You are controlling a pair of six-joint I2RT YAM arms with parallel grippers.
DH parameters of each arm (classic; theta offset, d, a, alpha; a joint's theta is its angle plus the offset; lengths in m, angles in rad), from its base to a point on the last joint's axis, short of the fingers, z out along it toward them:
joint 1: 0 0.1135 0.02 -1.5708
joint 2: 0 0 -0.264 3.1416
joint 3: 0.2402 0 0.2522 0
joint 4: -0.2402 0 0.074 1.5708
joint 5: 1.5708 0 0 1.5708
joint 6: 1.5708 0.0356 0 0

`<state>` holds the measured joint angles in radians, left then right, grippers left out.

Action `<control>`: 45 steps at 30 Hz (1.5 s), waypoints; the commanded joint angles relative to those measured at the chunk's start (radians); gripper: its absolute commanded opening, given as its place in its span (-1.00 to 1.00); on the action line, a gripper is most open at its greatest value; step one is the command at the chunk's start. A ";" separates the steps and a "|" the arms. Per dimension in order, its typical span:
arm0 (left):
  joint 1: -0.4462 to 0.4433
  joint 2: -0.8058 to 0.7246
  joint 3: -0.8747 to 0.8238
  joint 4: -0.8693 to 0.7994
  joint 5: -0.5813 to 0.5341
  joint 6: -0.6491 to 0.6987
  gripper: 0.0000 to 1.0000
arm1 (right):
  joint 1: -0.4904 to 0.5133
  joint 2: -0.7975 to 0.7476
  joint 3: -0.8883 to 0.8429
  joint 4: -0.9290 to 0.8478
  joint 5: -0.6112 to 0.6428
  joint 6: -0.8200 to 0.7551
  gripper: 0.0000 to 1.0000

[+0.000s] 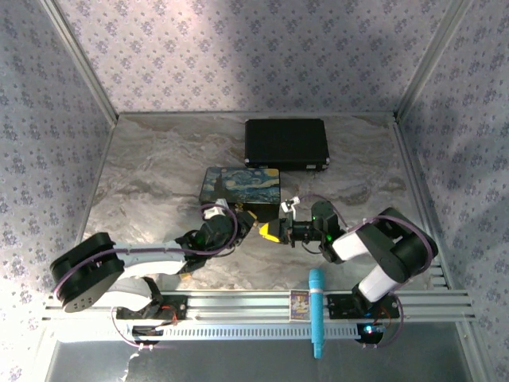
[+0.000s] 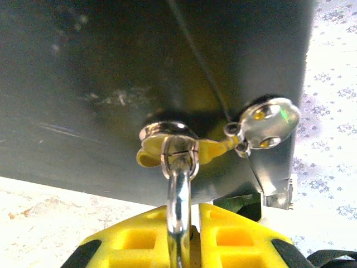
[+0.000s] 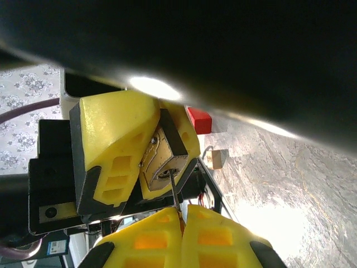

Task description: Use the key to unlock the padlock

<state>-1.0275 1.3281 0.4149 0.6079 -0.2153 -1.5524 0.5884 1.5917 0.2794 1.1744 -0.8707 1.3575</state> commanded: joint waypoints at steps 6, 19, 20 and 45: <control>-0.045 0.001 0.035 0.113 0.184 0.038 -1.00 | -0.012 0.029 0.068 0.065 0.042 0.025 -1.00; -0.068 0.086 0.064 0.144 0.203 0.051 -1.00 | -0.028 0.002 0.101 0.035 0.003 0.029 -1.00; -0.071 0.099 0.062 0.168 0.204 0.047 -1.00 | -0.025 -0.001 0.110 0.005 0.008 0.013 -1.00; -0.092 0.068 0.070 0.290 0.244 -0.045 -1.00 | -0.073 0.185 0.083 0.075 0.014 -0.043 -1.00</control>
<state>-1.0298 1.4601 0.4412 0.6838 -0.2657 -1.5848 0.5339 1.7298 0.3408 1.1664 -0.9474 1.3182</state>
